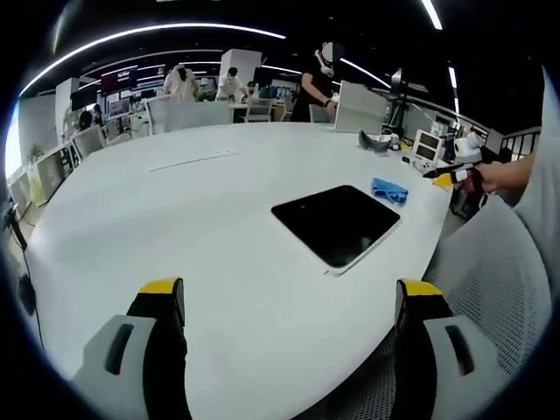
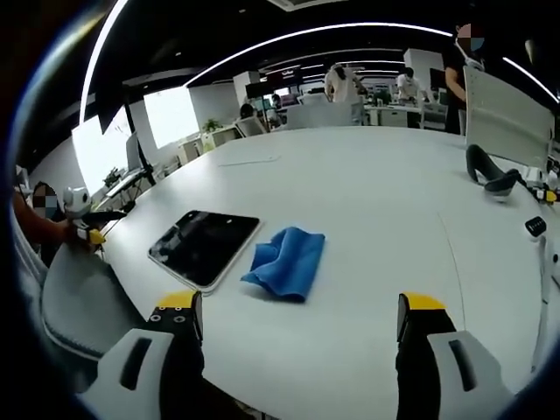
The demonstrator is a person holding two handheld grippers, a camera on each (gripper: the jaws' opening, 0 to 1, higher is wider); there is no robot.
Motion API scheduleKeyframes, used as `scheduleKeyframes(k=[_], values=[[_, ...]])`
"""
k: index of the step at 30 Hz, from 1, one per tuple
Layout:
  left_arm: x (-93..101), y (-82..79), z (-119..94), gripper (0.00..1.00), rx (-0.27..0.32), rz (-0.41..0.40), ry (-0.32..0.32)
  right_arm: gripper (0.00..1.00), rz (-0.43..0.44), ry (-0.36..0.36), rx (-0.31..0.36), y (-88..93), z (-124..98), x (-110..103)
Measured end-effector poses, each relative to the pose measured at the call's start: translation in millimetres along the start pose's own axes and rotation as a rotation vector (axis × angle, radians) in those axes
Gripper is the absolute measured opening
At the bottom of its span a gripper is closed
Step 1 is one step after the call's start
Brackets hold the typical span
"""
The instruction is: Wipe the mirror surface with the cleaning cloth until all visible marks leave the cleaned area.
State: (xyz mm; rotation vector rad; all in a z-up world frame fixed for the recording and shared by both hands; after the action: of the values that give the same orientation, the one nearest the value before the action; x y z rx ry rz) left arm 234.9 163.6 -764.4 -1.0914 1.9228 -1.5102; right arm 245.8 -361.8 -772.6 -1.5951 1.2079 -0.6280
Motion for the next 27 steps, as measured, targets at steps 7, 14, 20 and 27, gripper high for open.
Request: scheduleKeyframes(k=[7,14,20,27], values=[[1.3,0.3,0.2,0.99,-0.001,0.007,0.001,0.91,-0.07,0.048,0.034,-16.0,0.0,6.2],[-0.4,0.6,0.4,0.99,-0.004,-0.002,-0.005,0.91,-0.081,0.049,0.027,-46.7,10.6,1.8],[2.0,1.4,1.3,0.99,-0.012,0.02,0.004,0.88,-0.062,0.062,-0.032,-70.8,21.1,-2.7],[0.8,2.4,1.4,0.99,-0.02,0.009,0.003,0.82,-0.081,0.054,-0.087,-92.9,48.6,-4.4]])
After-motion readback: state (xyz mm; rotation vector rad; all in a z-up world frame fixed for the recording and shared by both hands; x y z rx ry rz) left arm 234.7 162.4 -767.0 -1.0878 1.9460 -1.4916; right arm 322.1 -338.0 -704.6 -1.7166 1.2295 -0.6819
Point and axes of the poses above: the point that each gripper's makers call its tool centre point, and the gripper's own axes: z roughly forward along the fingers, x roughly to its right, y roughly out of its underside, the point moved 7 cm from there along -z, roughly backward along the fingers, and after that the axes turned 13 degrees about x, right-handed, at the moved point
